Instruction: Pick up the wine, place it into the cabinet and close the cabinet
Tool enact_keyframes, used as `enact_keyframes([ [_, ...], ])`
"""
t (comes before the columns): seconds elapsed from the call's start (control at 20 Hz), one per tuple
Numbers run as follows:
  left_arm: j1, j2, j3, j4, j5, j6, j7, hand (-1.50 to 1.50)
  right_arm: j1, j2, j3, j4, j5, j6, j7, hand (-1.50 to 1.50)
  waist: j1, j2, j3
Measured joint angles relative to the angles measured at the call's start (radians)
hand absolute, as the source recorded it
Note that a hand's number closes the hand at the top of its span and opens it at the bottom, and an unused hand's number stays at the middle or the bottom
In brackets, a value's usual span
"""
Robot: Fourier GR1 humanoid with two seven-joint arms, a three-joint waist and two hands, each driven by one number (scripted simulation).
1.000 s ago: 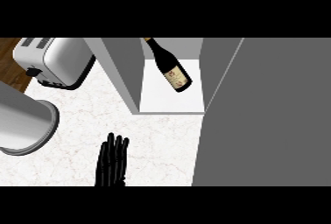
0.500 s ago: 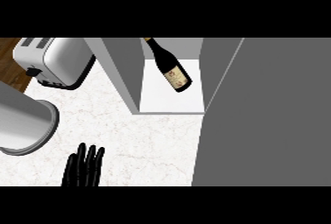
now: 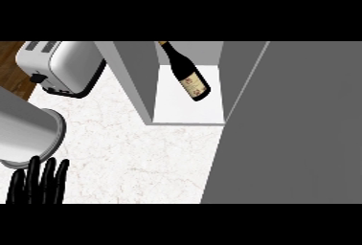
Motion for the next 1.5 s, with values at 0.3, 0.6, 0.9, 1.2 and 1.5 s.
enact_keyframes([
  [0.3, 0.075, 0.06, 0.131, -0.034, 0.085, -0.084, -0.001, -1.5, -0.015, 0.024, 0.167, -0.004, 0.012, -0.011, 0.025, 1.5, -0.002, -0.001, 0.0],
  [0.6, 0.135, 0.12, 0.272, -0.022, 0.164, -0.194, 0.005, -1.5, -0.026, 0.055, 0.307, -0.004, 0.095, -0.108, 0.034, 1.5, -0.003, -0.004, -0.001],
  [0.9, 0.158, 0.145, 0.367, 0.019, 0.214, -0.29, 0.01, -1.5, -0.065, 0.033, 0.398, -0.015, 0.242, -0.268, 0.034, 1.5, -0.005, -0.004, -0.002],
  [1.2, 0.185, 0.175, 0.45, 0.028, 0.268, -0.371, 0.038, -1.5, -0.169, 0.004, 0.454, 0.007, 0.348, -0.399, 0.011, 1.5, 0.004, -0.004, -0.002],
  [1.5, 0.17, 0.166, 0.464, 0.027, 0.291, -0.409, 0.072, -1.5, -0.322, -0.066, 0.491, 0.022, 0.402, -0.536, 0.025, 1.5, 0.009, 0.0, -0.003],
])
